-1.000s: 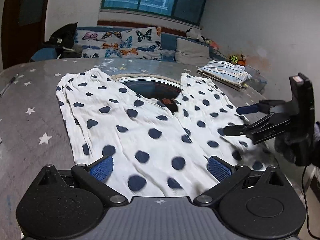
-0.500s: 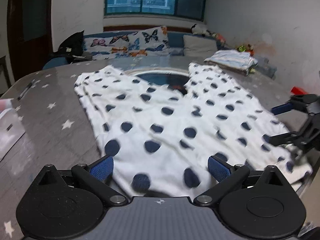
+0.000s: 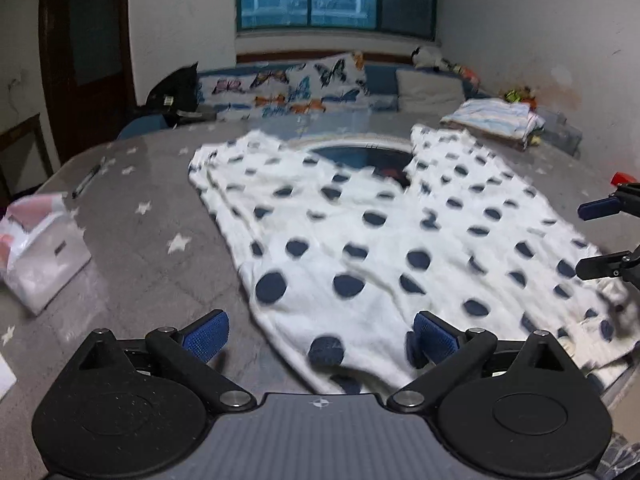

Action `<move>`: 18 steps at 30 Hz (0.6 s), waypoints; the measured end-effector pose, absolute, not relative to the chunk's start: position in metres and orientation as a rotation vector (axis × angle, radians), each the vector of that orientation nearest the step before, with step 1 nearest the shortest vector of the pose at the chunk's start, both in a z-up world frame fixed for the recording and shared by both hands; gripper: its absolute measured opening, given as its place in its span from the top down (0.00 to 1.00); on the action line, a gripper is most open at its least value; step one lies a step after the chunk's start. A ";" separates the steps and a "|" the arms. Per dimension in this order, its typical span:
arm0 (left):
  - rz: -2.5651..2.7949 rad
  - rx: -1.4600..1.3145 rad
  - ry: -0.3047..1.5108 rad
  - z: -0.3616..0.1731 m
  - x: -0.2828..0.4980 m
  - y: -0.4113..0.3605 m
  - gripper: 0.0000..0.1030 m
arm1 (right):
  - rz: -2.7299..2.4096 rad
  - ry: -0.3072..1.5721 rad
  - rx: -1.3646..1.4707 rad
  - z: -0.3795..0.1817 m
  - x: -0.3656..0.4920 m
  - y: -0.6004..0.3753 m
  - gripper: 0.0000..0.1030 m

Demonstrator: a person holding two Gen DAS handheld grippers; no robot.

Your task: Fold clothes

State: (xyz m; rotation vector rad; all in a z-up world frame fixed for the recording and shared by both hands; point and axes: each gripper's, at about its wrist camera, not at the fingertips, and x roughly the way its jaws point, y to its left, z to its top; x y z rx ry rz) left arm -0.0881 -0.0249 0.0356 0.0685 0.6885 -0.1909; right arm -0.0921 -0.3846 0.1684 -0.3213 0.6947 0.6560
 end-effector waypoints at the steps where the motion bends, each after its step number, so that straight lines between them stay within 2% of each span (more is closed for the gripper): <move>1: -0.190 0.074 0.699 0.034 -0.088 -0.024 0.03 | 0.652 0.706 -0.321 0.166 -0.092 -0.386 0.00; 8: -0.225 0.076 0.660 0.051 -0.096 -0.031 0.02 | 0.623 0.720 -0.261 0.172 -0.092 -0.404 0.00; 18: -0.420 0.107 0.622 0.064 -0.107 -0.086 0.01 | 0.566 0.757 -0.260 0.164 -0.088 -0.417 0.00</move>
